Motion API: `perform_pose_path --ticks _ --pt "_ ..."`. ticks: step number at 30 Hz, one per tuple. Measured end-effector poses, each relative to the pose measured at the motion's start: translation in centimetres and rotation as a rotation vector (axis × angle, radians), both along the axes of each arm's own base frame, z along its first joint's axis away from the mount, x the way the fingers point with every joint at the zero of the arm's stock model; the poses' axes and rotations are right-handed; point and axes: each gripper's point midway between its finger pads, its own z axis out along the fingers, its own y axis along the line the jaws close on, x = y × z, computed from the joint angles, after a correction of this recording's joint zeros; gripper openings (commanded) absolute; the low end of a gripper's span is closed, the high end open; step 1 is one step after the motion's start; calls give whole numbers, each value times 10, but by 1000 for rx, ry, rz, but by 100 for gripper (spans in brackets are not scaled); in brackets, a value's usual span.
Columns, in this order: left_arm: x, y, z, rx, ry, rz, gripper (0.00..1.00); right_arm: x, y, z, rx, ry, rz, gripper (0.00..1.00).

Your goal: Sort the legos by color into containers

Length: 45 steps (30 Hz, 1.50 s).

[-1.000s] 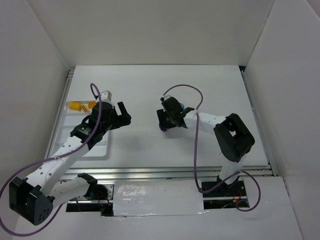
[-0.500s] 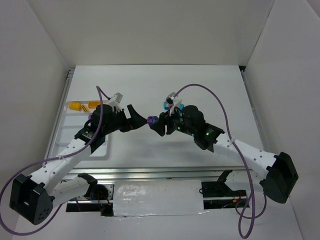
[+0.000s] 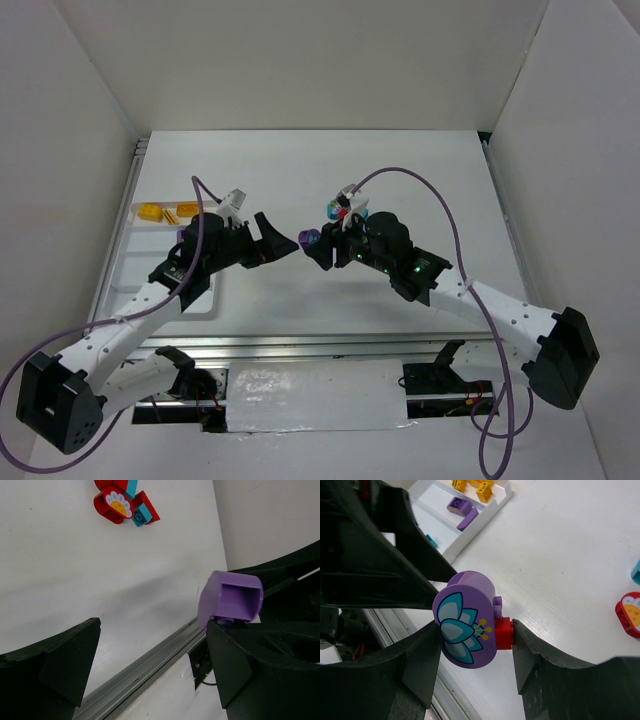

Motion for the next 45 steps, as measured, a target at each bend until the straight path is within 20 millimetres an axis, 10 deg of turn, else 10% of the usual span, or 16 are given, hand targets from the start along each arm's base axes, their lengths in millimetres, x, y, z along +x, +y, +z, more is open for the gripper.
perform_pose_path --ticks 13,25,37,41,43,45 --pt "-10 -12 54 -117 -174 -86 100 2 1 -24 -58 49 -14 11" --pt "-10 -26 34 -119 -127 -156 90 -15 15 -19 -50 50 54 12" --pt "-11 -39 27 -158 -114 -230 45 -13 12 -16 -41 49 28 12" --pt "-11 -41 26 -159 -113 -235 2 -13 10 -18 -52 51 23 15" --pt "-11 -41 26 -156 -117 -237 0 -13 10 -17 -51 51 24 17" --pt "-11 -41 26 -147 -128 -242 0 -14 11 -17 -50 51 26 44"
